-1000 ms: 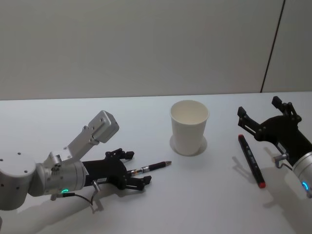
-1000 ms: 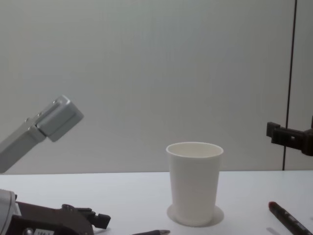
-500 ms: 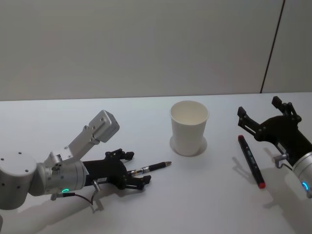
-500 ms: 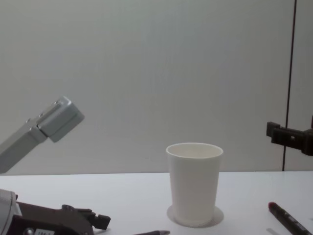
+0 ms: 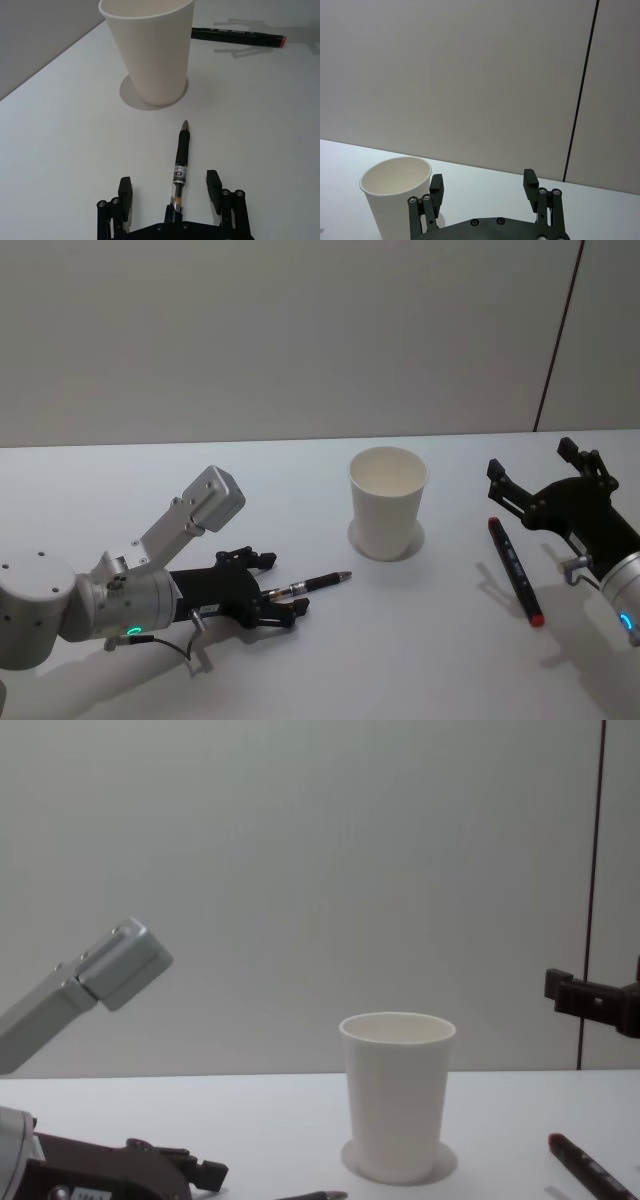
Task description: Place the pen into the pen holder.
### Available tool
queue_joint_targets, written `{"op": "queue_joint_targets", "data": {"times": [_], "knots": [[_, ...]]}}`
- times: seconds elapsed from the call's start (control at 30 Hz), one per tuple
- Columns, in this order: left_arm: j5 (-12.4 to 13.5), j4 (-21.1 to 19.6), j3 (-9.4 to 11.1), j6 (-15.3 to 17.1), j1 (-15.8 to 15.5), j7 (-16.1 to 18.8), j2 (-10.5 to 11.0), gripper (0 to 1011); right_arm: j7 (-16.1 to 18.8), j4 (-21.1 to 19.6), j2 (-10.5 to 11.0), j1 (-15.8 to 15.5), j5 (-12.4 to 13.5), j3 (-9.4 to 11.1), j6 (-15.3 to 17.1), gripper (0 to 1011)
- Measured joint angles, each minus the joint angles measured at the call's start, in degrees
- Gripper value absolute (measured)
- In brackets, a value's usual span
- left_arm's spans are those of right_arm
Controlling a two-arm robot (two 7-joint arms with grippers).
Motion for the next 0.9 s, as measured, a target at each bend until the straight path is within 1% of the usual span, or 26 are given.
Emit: {"op": "queue_joint_targets", "data": {"times": [0.27, 0.4, 0.43, 0.5, 0.53, 0.6, 0.63, 0.73, 0.77, 0.8, 0.9], "knots": [[0.0, -0.1, 0.0, -0.2, 0.0, -1.2, 0.4, 876, 0.0, 0.0, 0.0, 0.0, 0.0, 0.0, 0.0, 1002], [-0.4, -0.5, 0.0, -0.6, 0.1, -2.1, 0.7, 830, 0.0, 0.0, 0.0, 0.0, 0.0, 0.0, 0.0, 1002], [-0.4, -0.6, 0.0, -0.6, 0.2, -2.2, 0.8, 780, 0.0, 0.0, 0.0, 0.0, 0.0, 0.0, 0.0, 1002], [-0.5, -0.7, 0.0, -0.7, 0.2, -2.6, 0.9, 752, 0.0, 0.0, 0.0, 0.0, 0.0, 0.0, 0.0, 1001], [-0.6, -0.8, 0.0, -0.8, 0.2, -2.8, 0.9, 701, 0.0, 0.0, 0.0, 0.0, 0.0, 0.0, 0.0, 1002], [-0.7, -1.0, 0.0, -0.9, 0.3, -3.2, 1.1, 630, 0.0, 0.0, 0.0, 0.0, 0.0, 0.0, 0.0, 1001], [-0.7, -1.0, 0.0, -0.9, 0.3, -3.3, 1.1, 630, 0.0, 0.0, 0.0, 0.0, 0.0, 0.0, 0.0, 1002], [-0.8, -1.2, 0.0, -1.0, 0.4, -3.8, 1.3, 516, 0.0, 0.0, 0.0, 0.0, 0.0, 0.0, 0.0, 1001], [-0.8, -1.3, 0.0, -1.0, 0.4, -3.9, 1.4, 516, 0.0, 0.0, 0.0, 0.0, 0.0, 0.0, 0.0, 1001], [-0.9, -1.4, 0.1, -1.0, 0.4, -4.0, 1.4, 459, 0.0, 0.0, 0.0, 0.0, 0.0, 0.0, 0.0, 1002], [-0.9, -1.5, 0.2, -1.0, 0.4, -4.0, 1.5, 422, 0.0, 0.0, 0.0, 0.0, 0.0, 0.0, 0.0, 1001]]}}
